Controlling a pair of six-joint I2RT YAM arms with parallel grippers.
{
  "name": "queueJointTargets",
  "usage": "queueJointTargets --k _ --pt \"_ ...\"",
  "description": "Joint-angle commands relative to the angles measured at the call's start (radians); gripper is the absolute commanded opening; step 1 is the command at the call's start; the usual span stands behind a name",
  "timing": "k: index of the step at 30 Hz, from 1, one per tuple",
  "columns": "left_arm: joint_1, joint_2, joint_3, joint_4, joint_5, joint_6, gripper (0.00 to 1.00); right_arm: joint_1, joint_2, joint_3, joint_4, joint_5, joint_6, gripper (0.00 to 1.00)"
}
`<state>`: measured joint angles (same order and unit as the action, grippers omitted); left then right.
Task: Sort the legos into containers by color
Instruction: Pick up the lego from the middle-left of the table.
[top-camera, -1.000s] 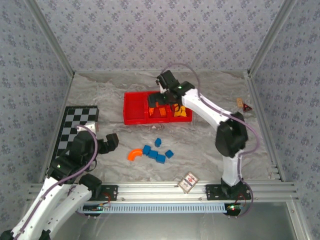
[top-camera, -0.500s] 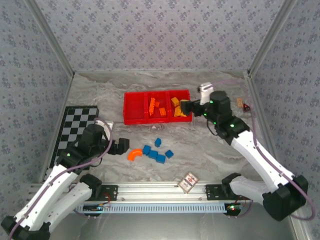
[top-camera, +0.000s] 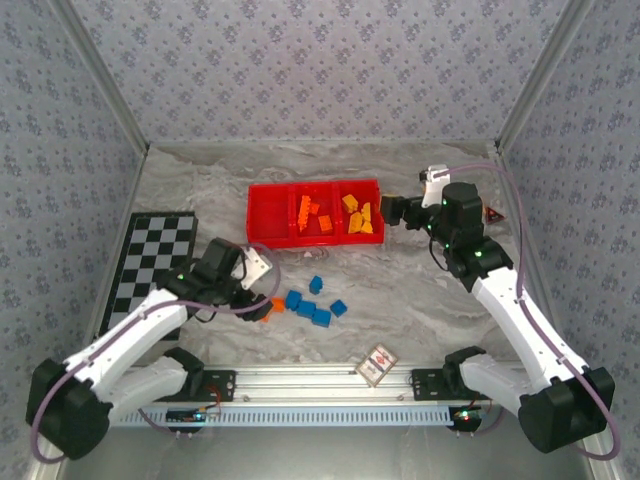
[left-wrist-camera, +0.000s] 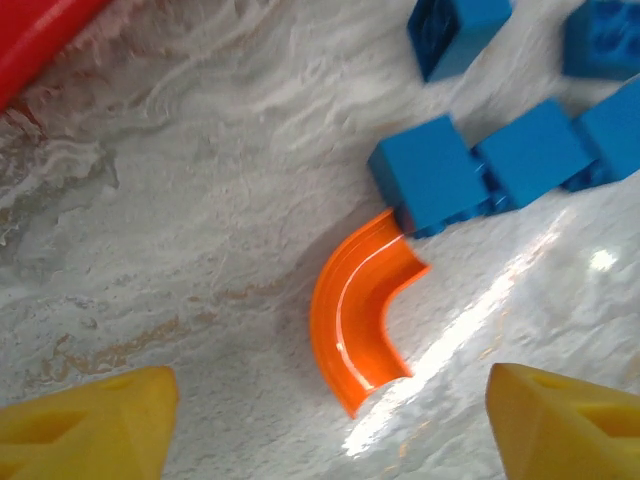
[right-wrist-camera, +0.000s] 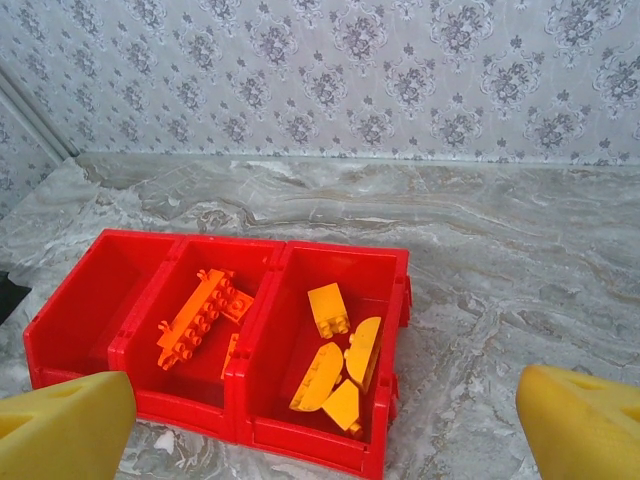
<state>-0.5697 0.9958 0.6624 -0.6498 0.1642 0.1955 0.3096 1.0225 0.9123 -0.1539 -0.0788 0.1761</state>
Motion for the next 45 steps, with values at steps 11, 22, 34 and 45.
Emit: queueJointTargets --k 11,22,34,45 --pt "0.006 0.31 0.109 -0.008 -0.031 0.111 0.44 -0.015 -0.018 -0.024 -0.002 0.018 0.013 1.0" --pt "0.004 0.431 0.144 0.021 0.031 0.163 0.37 -0.021 0.023 -0.024 0.01 0.017 0.023 1.0" --pt "0.021 0.686 0.289 -0.119 0.114 0.255 0.03 -0.028 0.042 -0.025 0.007 0.033 0.017 1.0" --pt "0.021 0.583 0.25 -0.098 0.074 0.226 0.0 -0.033 0.044 -0.024 0.002 0.043 0.018 1.0"
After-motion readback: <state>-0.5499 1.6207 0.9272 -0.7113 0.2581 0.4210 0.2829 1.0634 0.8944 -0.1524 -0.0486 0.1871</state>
